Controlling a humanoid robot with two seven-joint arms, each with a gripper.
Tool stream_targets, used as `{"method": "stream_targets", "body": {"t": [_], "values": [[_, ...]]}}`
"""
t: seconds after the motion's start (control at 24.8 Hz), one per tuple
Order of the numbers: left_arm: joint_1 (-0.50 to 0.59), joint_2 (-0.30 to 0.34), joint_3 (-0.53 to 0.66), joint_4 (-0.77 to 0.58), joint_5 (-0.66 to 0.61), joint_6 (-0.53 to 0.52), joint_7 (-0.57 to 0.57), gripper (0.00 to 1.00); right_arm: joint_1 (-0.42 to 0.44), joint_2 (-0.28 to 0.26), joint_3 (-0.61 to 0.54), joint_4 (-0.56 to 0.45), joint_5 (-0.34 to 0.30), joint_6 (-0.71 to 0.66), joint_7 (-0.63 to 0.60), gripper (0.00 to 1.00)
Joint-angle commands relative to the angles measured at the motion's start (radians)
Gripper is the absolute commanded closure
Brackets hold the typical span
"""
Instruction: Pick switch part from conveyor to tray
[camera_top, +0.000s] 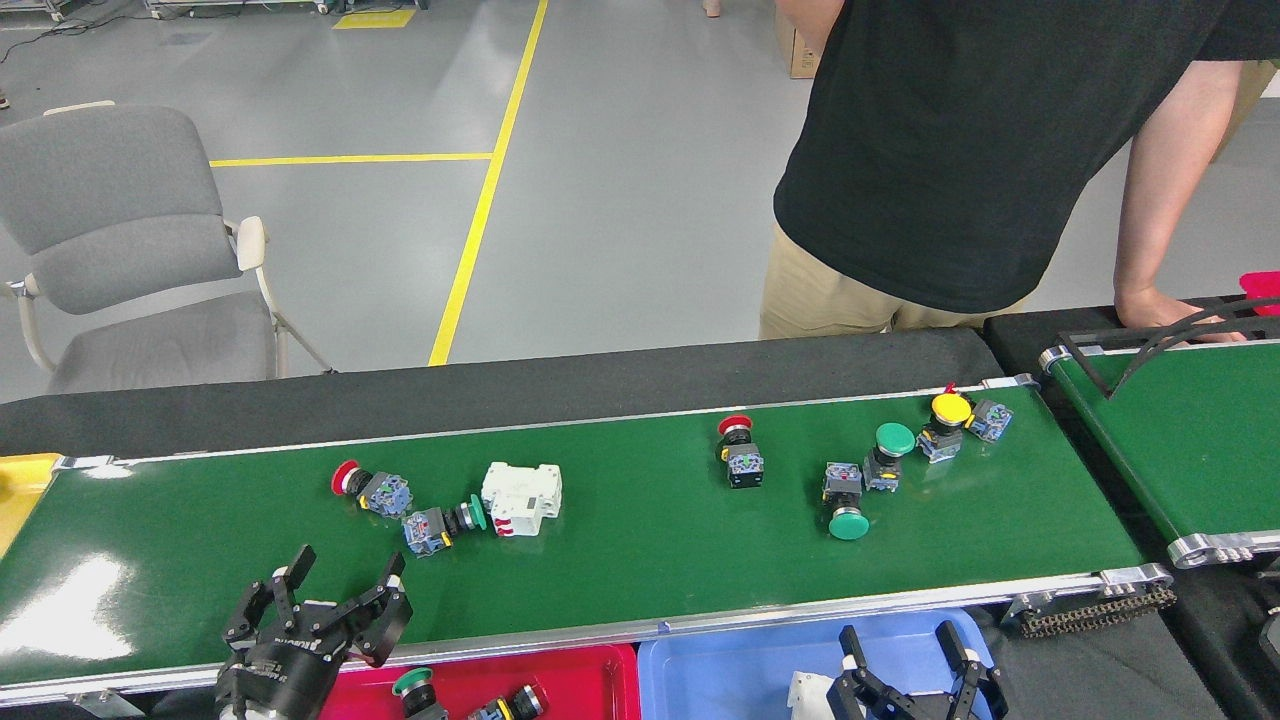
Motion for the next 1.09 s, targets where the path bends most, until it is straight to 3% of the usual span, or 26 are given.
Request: {"method": "stream_targets", "body": {"t": [0.0,0.2,0.4,0.6,0.64,0.73,0.77,0.81,0.89,1.05], "values": [[-0.023,0.017,-0.002,0.008,-0.003,-0.025,0.001,0.00,-0.043,-0.002,0.006,-0.008,0.006,0.024,0.057,0.01],[-0.069,0.020,-0.030,0.067,-0.003,-0.028,0.001,0.00,-0.207,0.008,0.092,0.099,0.054,0.046,0.124,0.01],[-0.094,0.020,-0.034,0.085,-0.003,-0.028,0.001,0.00,-0.376,0.016,0.205,0.259,0.062,0.207,0.148,0.01],[-0.126,0.018,-0.034,0.139,-0.003,-0.025,0.001,0.00,-0.459,0.036,0.264,0.375,0.060,0.267,0.212,0.05],[-0.138,0.018,-0.034,0.153,-0.003,-0.022,0.001,0.01,-0.465,0.045,0.264,0.380,0.062,0.268,0.212,0.13],[-0.158,0.018,-0.033,0.182,-0.003,-0.016,0.001,0.05,-0.469,0.056,0.264,0.386,0.060,0.268,0.213,0.43],[-0.166,0.017,-0.030,0.196,-0.003,-0.016,0.002,0.12,-0.469,0.056,0.267,0.388,0.060,0.267,0.213,0.58],[-0.169,0.017,-0.030,0.206,-0.002,-0.018,0.007,0.25,-0.471,0.054,0.268,0.388,0.060,0.264,0.213,0.70],[-0.167,0.020,-0.033,0.209,0.009,-0.028,0.008,0.66,-0.472,0.050,0.279,0.388,0.060,0.262,0.213,0.82],[-0.166,0.012,-0.033,0.209,0.014,-0.030,0.010,0.80,-0.475,0.048,0.281,0.386,0.057,0.256,0.212,0.93]]}}
